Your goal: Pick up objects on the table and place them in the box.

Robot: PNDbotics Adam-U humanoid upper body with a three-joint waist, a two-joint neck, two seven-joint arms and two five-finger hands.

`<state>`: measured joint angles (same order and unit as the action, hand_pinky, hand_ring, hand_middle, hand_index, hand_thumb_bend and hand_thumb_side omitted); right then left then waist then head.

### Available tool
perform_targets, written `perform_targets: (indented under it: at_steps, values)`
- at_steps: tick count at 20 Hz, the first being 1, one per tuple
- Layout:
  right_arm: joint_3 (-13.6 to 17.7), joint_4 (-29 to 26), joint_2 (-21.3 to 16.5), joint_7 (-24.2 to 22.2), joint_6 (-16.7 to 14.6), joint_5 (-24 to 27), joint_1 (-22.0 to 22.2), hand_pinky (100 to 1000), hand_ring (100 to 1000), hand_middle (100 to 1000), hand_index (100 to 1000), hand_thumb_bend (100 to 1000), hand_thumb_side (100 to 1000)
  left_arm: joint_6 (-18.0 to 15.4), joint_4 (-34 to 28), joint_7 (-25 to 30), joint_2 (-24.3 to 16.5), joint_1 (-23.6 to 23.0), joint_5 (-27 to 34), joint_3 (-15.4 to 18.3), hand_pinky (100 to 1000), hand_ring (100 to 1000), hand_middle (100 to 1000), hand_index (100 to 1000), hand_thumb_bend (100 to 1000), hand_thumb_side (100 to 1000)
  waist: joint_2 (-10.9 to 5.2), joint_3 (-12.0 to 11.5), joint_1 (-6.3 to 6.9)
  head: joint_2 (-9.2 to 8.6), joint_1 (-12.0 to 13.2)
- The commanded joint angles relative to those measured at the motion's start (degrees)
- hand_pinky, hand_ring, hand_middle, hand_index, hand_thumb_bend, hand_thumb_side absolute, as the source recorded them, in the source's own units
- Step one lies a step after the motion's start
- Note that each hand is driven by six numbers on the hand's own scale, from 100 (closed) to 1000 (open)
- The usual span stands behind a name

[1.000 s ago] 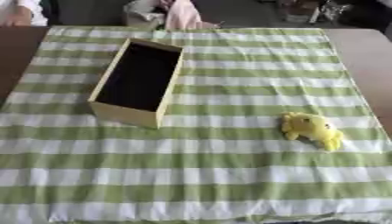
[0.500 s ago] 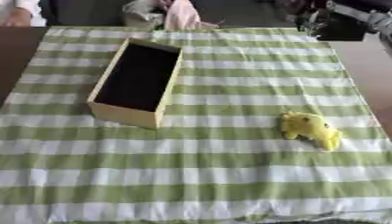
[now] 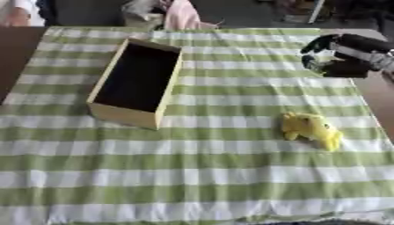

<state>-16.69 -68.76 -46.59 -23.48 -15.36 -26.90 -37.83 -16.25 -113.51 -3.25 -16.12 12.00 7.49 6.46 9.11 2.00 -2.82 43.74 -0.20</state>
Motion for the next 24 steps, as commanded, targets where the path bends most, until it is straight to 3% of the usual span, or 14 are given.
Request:
perform_targets:
  at_steps: [1,11,18,24]
  values:
    - [1.4,-1.7,-2.4,0.6,-0.6,0.9,1.0,925,892,891,911,100,1000,0.1,-1.1,0.0,-1.5,0.1,-0.1,0.2,464,992,875,694,100,746,-1.11,0.2,0.0,0.38,0.1]
    - [2.5,-3.1,-1.7,-0.2,-3.3,2.1,5.6,893,845,862,913,100,998,0.4,-1.1,-0.1,-1.4,-0.4,-0.3,0.2,464,993,876,694,100,746,-1.62,0.7,-0.26,0.38,0.2]
    - [2.4,-4.2,-1.2,-2.4,-6.1,1.1,6.9,918,849,855,933,117,799,0.5,-1.1,0.0,-1.4,-0.5,-0.3,0.2,463,996,878,694,100,747,-1.64,0.8,-0.25,0.38,0.2]
    - [2.4,-4.2,-0.9,-1.8,-8.1,-1.3,7.5,924,854,860,938,131,803,0.6,-1.1,0.0,-1.5,-0.7,-0.2,0.3,463,996,878,694,100,748,-1.62,0.8,-0.23,0.38,0.4]
